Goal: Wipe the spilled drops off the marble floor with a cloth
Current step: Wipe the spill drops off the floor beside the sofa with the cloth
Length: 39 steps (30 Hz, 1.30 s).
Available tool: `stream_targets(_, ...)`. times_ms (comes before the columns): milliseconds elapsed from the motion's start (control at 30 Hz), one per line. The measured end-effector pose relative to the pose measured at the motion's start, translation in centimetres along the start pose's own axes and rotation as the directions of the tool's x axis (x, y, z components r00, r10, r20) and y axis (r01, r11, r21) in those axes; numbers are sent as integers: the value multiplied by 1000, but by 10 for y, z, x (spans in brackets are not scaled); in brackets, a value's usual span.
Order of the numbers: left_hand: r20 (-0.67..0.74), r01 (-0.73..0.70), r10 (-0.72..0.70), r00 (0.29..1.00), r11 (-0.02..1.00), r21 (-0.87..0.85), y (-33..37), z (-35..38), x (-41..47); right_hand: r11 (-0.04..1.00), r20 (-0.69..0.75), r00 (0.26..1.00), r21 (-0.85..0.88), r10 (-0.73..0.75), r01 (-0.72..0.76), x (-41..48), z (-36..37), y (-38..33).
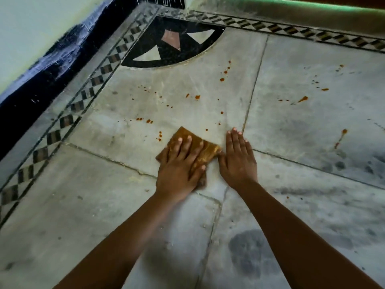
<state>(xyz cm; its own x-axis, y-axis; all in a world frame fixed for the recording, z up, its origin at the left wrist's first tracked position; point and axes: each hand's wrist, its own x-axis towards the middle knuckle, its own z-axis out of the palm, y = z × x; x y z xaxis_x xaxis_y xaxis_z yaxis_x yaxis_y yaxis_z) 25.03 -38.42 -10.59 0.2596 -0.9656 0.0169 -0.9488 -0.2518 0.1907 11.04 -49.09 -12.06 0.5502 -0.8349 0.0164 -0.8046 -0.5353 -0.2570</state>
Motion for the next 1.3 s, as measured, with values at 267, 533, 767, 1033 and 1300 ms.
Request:
stream_targets(267, 97, 292, -291, 952, 956, 6, -25, -9, 77, 999, -5, 999, 10, 50, -50, 0, 1, -4)
stream_targets(533, 49, -12, 10, 999, 998, 59, -31, -5, 43, 998, 12, 998, 10, 67, -67, 2, -1, -4)
stream_targets(767, 20, 169, -168, 986, 986, -15, 1, 2, 95, 998, 30, 997, 5, 67, -67, 3, -2, -5)
stream_targets(1033, 20, 197, -197, 980, 980, 12, -71, -14, 40, 997, 30, 997, 15, 70, -70, 3, -2, -4)
stream_targets(1300, 57, 47, -46, 997, 999, -8, -24, -5, 27, 999, 21, 998, 8, 54, -54, 2, -2, -5)
